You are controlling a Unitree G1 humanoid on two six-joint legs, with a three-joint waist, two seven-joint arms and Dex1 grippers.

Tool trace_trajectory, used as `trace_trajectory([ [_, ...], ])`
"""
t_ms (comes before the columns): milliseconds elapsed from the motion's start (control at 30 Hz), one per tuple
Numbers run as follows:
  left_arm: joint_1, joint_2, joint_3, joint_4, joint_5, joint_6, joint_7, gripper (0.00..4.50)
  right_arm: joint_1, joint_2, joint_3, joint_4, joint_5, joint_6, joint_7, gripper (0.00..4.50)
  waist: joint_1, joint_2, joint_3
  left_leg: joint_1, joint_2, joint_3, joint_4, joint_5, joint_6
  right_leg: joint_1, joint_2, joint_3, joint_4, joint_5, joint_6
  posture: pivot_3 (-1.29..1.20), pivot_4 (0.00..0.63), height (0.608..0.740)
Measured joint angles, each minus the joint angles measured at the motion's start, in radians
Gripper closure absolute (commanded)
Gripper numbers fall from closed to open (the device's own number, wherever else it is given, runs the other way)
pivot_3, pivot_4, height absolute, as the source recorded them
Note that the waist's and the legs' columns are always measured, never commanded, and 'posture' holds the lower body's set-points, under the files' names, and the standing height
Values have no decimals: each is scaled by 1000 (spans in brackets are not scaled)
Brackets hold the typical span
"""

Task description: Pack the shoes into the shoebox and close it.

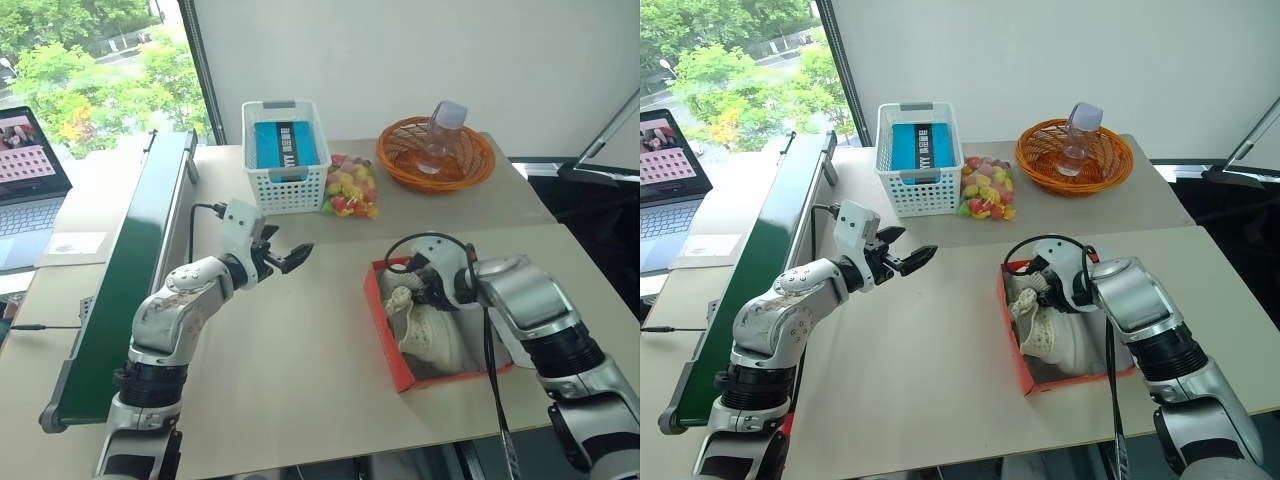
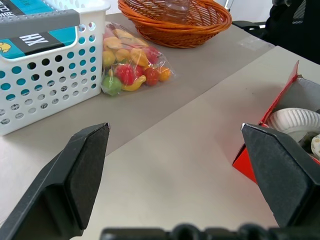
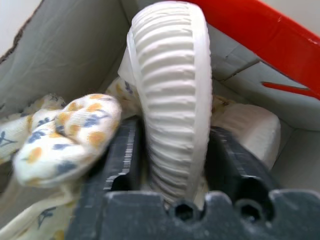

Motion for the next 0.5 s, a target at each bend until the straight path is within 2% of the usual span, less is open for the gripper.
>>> trace_trajectory([
  [100, 0, 0, 0, 2, 0, -1, -3, 0, 0, -11, -8, -6, 18, 26, 1, 179, 5, 0, 1, 0, 1, 1, 0, -3, -5, -1, 0, 2, 0, 0, 0, 0, 150, 740],
  [133, 0, 0, 0, 2, 0, -1, -4, 0, -1, -17, -11, -10, 29, 36, 2, 69, 6, 0, 1, 0, 1, 1, 1, -3, -5, -1, -1, 2, 0, 0, 0, 0, 150, 740],
  [300, 0, 12, 0, 2, 0, -10, -20, 0, -26, -63, -36, -29, 79, 101, 9, 69, 8, 0, 4, -3, 1, 5, 1, -3, -5, -5, -1, 5, 1, 2, -2, 0, 150, 740],
  [367, -7, 29, 0, 12, 4, -14, -34, 0, -74, -101, -92, -46, 111, 163, 18, 69, 7, 0, 5, -8, 1, 7, 1, 2, 3, -12, -1, 6, 3, 3, -2, 0, 150, 740],
  [500, -45, 39, -5, 52, 10, -30, -72, 0, -162, -126, -178, -95, 182, 279, 28, 69, 7, 0, 6, -10, 3, 7, 1, 3, 4, -15, 3, 6, 5, 3, -2, 0, 150, 740],
])
